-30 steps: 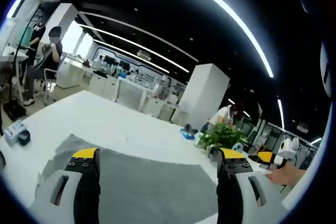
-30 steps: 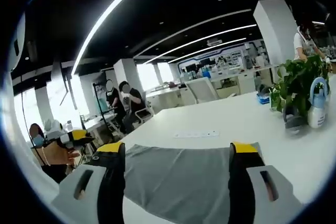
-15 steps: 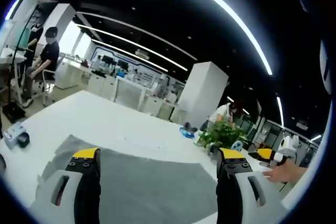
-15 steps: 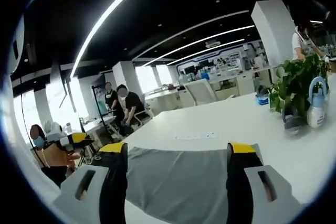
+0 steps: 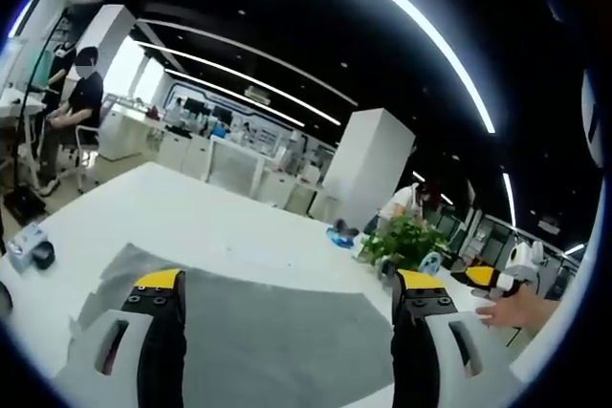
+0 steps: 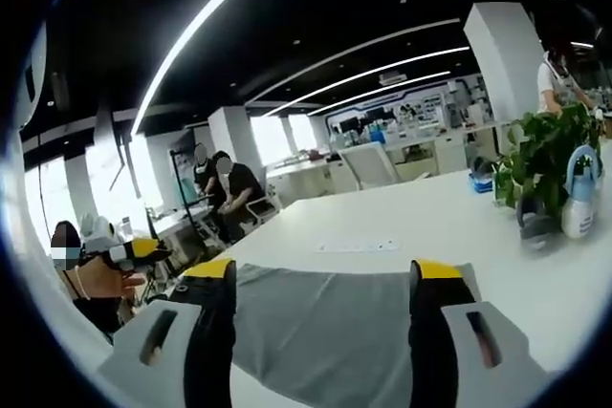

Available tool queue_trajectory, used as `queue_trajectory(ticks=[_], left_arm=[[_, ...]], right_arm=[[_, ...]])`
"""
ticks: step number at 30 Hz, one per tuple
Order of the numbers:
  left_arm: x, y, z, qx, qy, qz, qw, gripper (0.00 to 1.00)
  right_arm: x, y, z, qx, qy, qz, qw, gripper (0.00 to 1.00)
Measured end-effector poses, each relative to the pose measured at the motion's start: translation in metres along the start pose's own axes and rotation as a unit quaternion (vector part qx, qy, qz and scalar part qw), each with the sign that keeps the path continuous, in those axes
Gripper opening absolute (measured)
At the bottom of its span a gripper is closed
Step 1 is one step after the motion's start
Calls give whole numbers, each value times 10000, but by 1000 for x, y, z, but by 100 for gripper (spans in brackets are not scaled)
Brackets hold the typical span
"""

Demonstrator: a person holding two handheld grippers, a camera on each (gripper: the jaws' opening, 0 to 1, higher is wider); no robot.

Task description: Fold the towel on the table until its edges align and the towel forms a compact rectangular stack.

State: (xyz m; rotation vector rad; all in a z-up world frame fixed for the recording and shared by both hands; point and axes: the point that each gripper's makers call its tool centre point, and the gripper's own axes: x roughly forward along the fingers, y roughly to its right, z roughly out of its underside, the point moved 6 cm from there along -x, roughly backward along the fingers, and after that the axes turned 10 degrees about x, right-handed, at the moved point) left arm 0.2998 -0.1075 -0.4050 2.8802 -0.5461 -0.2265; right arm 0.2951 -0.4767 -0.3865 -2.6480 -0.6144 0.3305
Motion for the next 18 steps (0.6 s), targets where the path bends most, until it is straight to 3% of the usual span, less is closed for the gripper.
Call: queue_trajectory(ticks=[18], left_arm=[[-5,-3,3,-17,-83,57,9999,89]], right_arm=[[0,-1,4,34,10,78,10000,70]])
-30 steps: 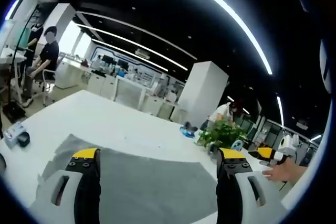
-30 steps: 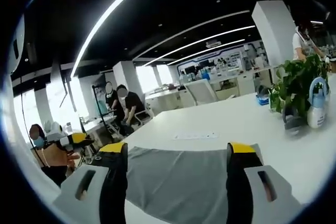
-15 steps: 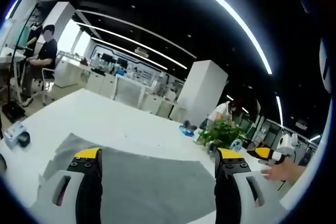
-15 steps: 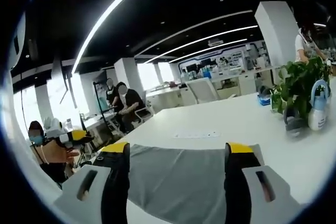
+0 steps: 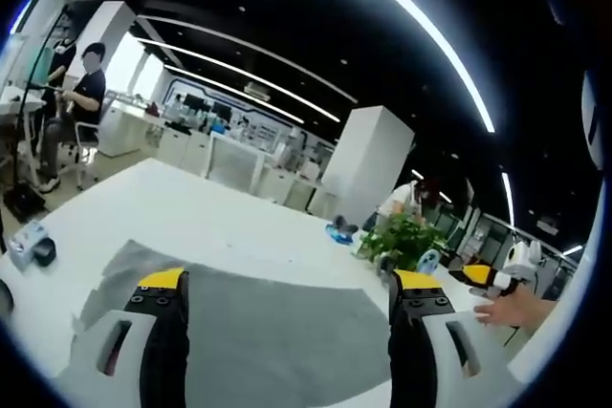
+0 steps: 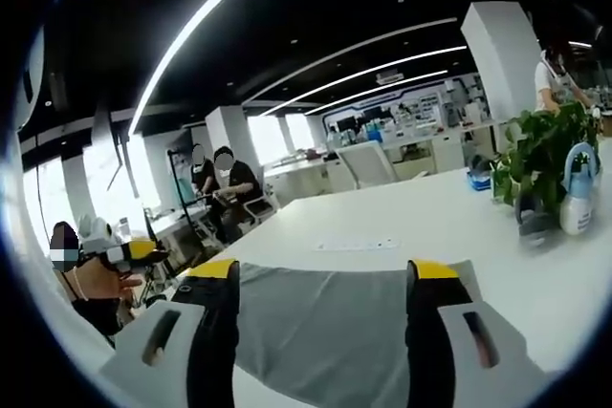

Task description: Fold the towel on the table until its edges align and the towel forms a compact rectangular stack.

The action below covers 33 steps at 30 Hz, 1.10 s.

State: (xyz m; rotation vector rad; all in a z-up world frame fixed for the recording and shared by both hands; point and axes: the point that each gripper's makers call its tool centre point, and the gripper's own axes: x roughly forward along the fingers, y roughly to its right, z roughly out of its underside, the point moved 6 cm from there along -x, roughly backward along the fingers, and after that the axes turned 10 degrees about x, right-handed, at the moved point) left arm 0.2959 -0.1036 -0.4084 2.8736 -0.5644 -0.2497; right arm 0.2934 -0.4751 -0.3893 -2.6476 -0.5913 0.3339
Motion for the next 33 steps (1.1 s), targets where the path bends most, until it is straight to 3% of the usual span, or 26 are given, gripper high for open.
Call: queue_trajectory(ticks=[7,11,26,33], left_arm=[[1,-1,-3,0,22,41,10000,87],[1,1,-5,39,31,125,9999,85],[6,25,0,7,-141,987,9950,72],[13,32,-7,52,-156,1178,9929,69]], right_arm=[[-3,2,-1,57,99,84,9999,68],[-7,3,-5,302,350,79,9989,62],[-27,-6,-17,408,823,394,9950,50],[-40,2,-19,338,875,626,9936,43]])
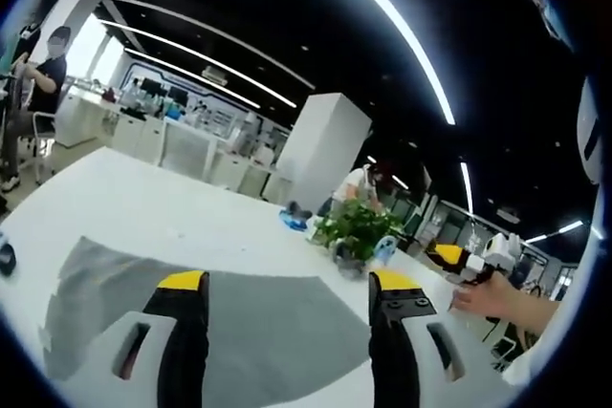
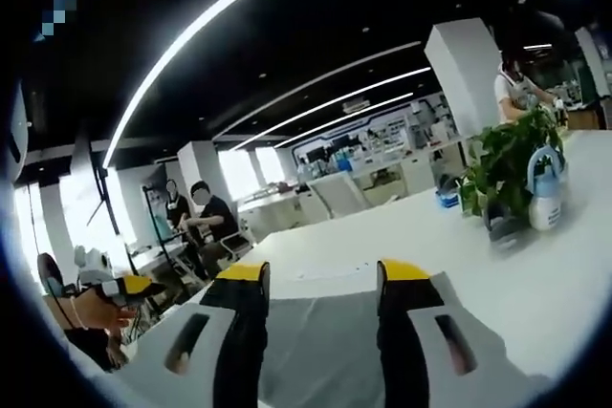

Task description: Fold the towel on the table until its edges align and the towel forms a compact rectangular stack.

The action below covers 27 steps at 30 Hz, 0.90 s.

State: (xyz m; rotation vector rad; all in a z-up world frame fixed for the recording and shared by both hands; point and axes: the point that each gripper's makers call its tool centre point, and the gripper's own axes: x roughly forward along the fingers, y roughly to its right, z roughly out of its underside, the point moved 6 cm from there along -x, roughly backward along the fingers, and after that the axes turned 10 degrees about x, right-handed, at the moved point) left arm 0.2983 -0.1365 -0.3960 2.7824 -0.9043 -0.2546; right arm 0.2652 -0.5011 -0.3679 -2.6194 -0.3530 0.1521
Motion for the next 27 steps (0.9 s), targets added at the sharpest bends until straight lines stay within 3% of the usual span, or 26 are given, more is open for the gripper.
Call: queue_trajectory(ticks=[9,13,17,20,24,27], left_arm=[[24,18,-3,98,-95,213,9997,62],[40,27,-7,120,-99,340,9993,54],[55,35,-7,123,-177,470,9987,42],[68,41,-6,126,-257,628,9976,38],[81,47,-2,144,-436,803,9957,22],[93,53,-1,76,-455,939,9945,24]], right_arm=[[-5,23,6,99,-167,240,9995,25],[-9,36,12,317,-439,315,9980,0],[-11,46,13,324,-420,370,9979,0],[-15,56,14,310,-462,501,9972,0],[-18,68,15,334,-502,634,9962,0],[-21,72,16,216,-550,691,9959,3]])
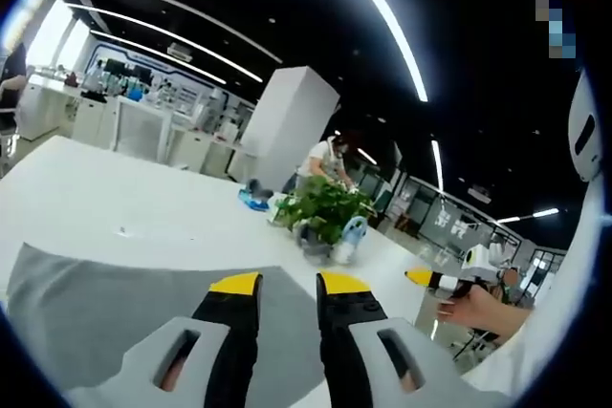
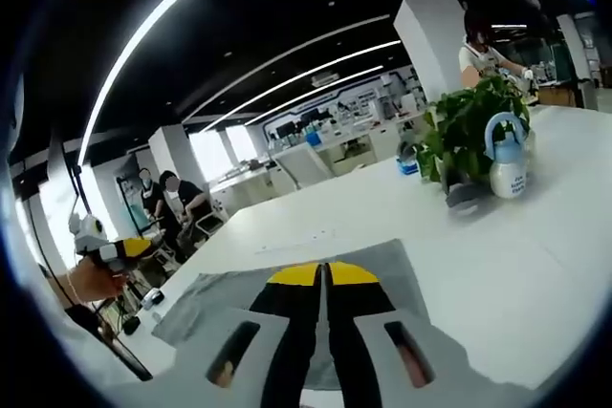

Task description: Fold the towel on the table until its edges align and the towel forms a compact rectangular stack.

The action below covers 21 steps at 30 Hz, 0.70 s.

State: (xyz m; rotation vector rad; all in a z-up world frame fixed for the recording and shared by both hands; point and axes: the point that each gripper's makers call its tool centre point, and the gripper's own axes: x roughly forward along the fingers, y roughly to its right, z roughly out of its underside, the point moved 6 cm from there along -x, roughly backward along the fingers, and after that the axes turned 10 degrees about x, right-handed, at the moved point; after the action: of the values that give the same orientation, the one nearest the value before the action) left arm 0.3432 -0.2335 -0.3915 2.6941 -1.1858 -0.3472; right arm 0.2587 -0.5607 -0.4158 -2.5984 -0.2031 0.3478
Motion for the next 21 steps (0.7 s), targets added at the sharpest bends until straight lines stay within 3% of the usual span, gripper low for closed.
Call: queue_trajectory(ticks=[4,11,21], left_arm=[[15,3,2,17,-55,104,9999,30],[43,9,6,93,-333,281,9990,48],[90,16,-2,350,-596,740,9949,51]], right_arm=[[0,11,3,-155,54,237,9996,24],[-2,33,17,4,-50,582,9983,40],[4,61,55,-30,-724,968,9927,38]])
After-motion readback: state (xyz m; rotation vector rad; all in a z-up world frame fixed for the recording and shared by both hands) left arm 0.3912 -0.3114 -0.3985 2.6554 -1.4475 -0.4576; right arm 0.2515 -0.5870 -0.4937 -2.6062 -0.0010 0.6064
